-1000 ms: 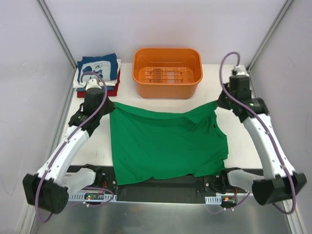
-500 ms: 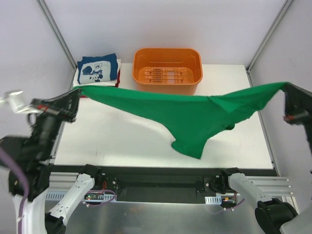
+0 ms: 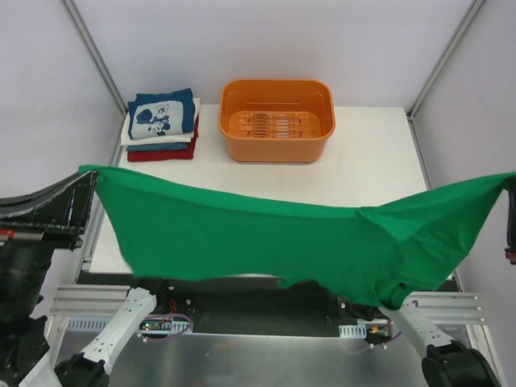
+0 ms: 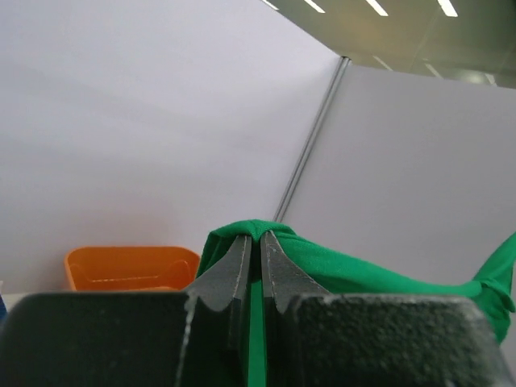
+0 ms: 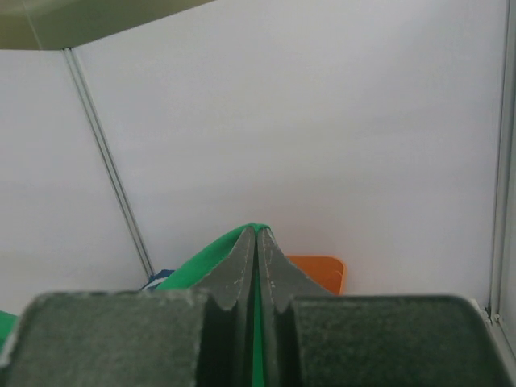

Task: Fold and stack the t-shirts
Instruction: Flatten out the tshirt, then fold the flattened tshirt in 1/3 of the way, then grap the side of the flattened tshirt closest away from the robot with both arms, then fold the other side of the tshirt into a rectangle

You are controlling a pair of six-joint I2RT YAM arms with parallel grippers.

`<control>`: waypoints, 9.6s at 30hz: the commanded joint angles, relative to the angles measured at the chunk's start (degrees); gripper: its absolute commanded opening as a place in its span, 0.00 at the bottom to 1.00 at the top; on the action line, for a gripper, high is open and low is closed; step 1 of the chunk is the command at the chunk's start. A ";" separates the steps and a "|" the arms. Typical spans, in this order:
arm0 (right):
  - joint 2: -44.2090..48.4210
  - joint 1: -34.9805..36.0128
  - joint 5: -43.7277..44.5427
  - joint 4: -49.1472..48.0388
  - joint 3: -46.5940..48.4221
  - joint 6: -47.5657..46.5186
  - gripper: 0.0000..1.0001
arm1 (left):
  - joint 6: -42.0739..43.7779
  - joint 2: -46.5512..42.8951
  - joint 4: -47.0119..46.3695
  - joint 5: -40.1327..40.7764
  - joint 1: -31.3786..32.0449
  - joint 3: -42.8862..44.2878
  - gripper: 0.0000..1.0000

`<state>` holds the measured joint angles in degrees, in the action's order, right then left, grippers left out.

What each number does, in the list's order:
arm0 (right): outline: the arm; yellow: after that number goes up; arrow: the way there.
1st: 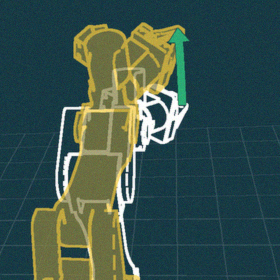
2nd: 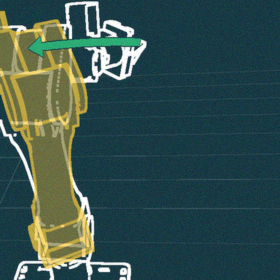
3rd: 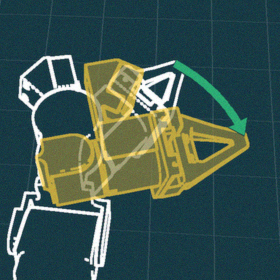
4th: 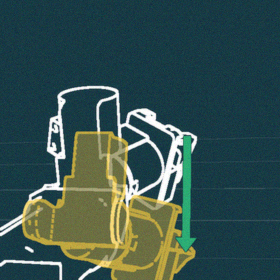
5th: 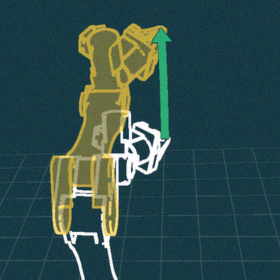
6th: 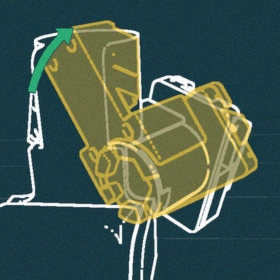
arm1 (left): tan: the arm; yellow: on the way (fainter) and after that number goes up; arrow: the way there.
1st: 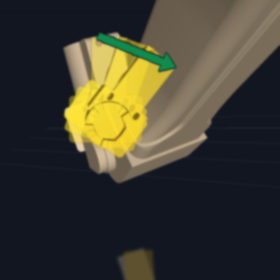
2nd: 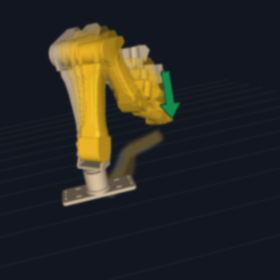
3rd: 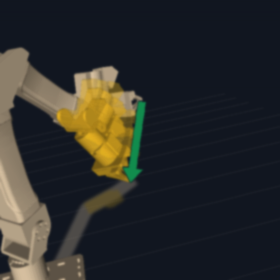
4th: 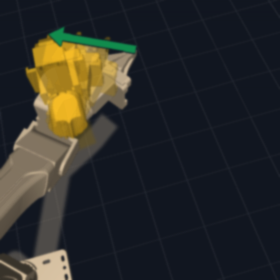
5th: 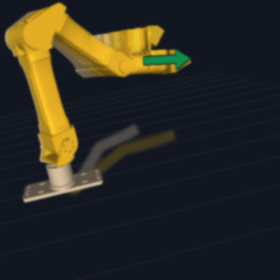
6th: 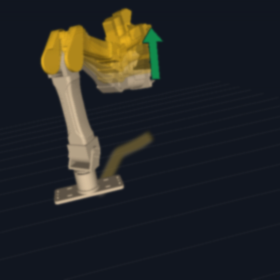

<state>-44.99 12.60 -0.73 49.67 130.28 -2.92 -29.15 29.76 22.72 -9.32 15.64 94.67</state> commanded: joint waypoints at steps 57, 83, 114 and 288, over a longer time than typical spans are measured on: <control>-29.63 -4.51 4.34 1.83 -66.55 9.68 0.05 | 2.07 56.91 -7.78 18.55 -7.03 -37.02 0.00; -35.85 -3.46 -12.87 -13.69 -67.44 9.59 0.96 | 0.32 49.15 -6.10 1.16 -6.41 -36.93 0.99; -71.74 -10.93 -13.95 -14.43 -41.86 6.35 0.96 | 0.67 73.78 -8.04 -0.96 -9.49 -26.38 0.99; -51.89 1.20 10.86 -4.02 -48.40 9.94 0.97 | -11.37 51.72 -4.43 8.19 -7.12 -39.38 0.99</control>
<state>-106.76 13.06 13.93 48.71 91.13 4.36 -40.84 85.45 20.08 4.80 6.81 57.47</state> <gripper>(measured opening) 0.965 0.992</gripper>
